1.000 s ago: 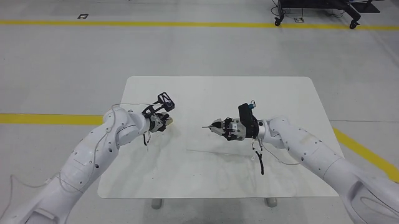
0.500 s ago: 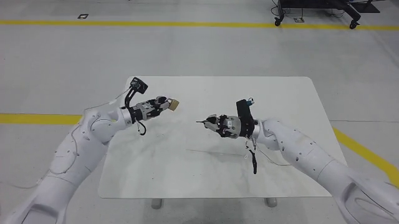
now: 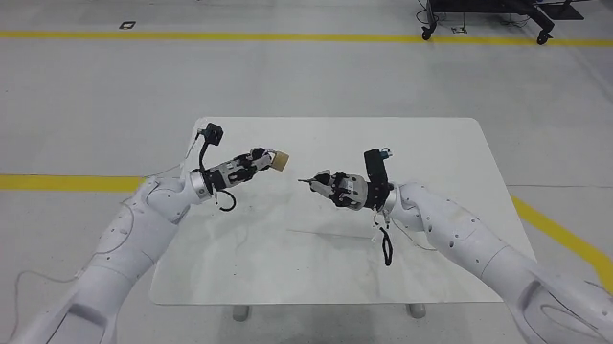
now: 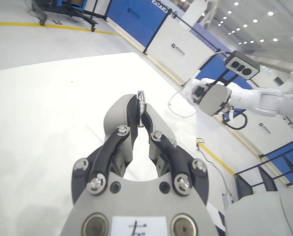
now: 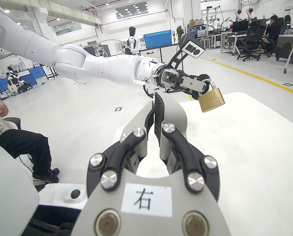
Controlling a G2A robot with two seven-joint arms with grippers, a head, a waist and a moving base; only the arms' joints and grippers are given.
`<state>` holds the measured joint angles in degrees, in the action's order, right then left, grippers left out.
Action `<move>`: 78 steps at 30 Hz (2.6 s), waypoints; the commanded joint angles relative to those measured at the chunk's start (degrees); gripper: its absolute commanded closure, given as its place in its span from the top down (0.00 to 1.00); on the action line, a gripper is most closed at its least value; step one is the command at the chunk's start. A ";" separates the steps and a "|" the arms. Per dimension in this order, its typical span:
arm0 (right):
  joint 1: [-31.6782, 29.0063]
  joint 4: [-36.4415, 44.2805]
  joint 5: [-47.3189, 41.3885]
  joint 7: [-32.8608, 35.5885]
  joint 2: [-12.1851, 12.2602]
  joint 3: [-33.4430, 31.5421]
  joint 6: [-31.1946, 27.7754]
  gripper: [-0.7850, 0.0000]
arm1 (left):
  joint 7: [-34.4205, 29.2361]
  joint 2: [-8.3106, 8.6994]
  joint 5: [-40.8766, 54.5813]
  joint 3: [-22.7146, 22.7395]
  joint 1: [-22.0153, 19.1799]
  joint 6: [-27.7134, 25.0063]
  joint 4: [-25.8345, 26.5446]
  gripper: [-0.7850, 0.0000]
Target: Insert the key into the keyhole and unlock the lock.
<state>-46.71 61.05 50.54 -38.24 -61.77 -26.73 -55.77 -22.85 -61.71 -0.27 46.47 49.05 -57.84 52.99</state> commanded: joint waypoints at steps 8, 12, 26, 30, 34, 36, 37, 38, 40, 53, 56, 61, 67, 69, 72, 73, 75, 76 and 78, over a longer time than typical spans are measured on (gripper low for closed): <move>-2.77 3.87 3.68 -5.56 -1.77 -2.25 4.36 0.00 | -35.18 -3.26 68.45 -1.73 0.80 11.59 -3.62 0.00; -3.48 3.54 6.97 -10.87 -2.59 -2.82 3.89 0.00 | -42.20 -5.01 75.83 0.22 -0.07 18.60 -6.96 0.00; -2.88 0.34 10.08 -9.54 -5.27 -5.25 7.09 0.00 | -56.48 -12.60 76.43 4.10 -0.95 32.88 -18.52 0.00; -3.39 0.68 10.97 -8.27 -5.08 -7.30 8.55 0.00 | -56.61 -13.77 73.49 5.95 -1.07 33.00 -19.79 0.00; -4.49 2.08 13.35 -6.80 -4.41 -9.60 11.82 0.00 | -57.58 -14.32 71.20 7.86 -1.39 33.98 -20.48 0.00; -5.51 3.32 14.03 -6.63 -3.86 -11.02 11.83 0.00 | -57.86 -14.48 69.43 8.88 -1.58 34.25 -20.39 0.00; -5.96 3.81 14.23 -6.33 -3.57 -11.77 11.62 0.00 | -57.76 -14.49 67.99 9.30 -1.71 34.15 -20.27 0.00; -6.32 4.06 14.05 -6.04 -3.40 -12.27 11.48 0.00 | -57.33 -14.49 66.55 9.74 -1.74 33.72 -20.12 0.00; -6.32 4.06 14.05 -6.04 -3.40 -12.27 11.48 0.00 | -57.29 -14.52 64.84 10.18 -1.71 33.68 -19.61 0.00; -6.83 4.08 11.66 -3.29 -3.36 -13.56 13.53 0.00 | -52.55 -14.48 64.28 11.05 0.89 32.11 -15.61 0.00; -7.63 4.81 9.07 2.78 -3.09 -15.45 16.05 0.00 | -50.56 -14.22 62.98 12.24 2.28 28.32 -13.63 0.00; -9.67 7.76 2.73 12.81 -2.77 -17.94 17.89 0.00 | -47.04 -13.62 57.25 13.50 3.33 23.46 -10.71 0.00; -11.98 11.99 0.32 19.49 -2.14 -20.83 18.99 0.00 | -43.79 -13.07 50.08 14.11 4.38 20.33 -7.64 0.00; -13.33 12.78 -1.96 18.34 -1.86 -22.79 19.28 0.00 | -43.06 -13.00 48.62 14.23 4.51 20.00 -7.00 0.00; -14.73 13.16 -7.19 17.05 -1.98 -24.70 20.05 0.00 | -41.97 -12.96 46.94 14.36 4.89 19.49 -6.02 0.00; -14.94 13.01 -9.25 17.12 -2.21 -24.61 19.41 0.00 | -41.75 -12.97 46.41 14.33 4.99 19.39 -5.66 0.00; -14.17 11.94 -12.12 19.17 -2.93 -23.50 19.68 0.00 | -41.05 -12.95 44.88 14.31 5.06 18.80 -5.24 0.00; -13.57 11.30 -13.46 20.12 -3.41 -22.68 19.83 0.00 | -40.56 -12.97 44.40 14.30 5.14 18.61 -4.98 0.00; -12.40 9.88 -15.73 21.42 -4.43 -20.97 20.13 0.00 | -39.27 -13.00 43.22 14.41 5.30 17.50 -4.43 0.00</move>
<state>-59.66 71.60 35.94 -17.40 -65.74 -48.52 -35.71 -62.76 -74.70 43.58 60.84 54.27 -39.80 48.31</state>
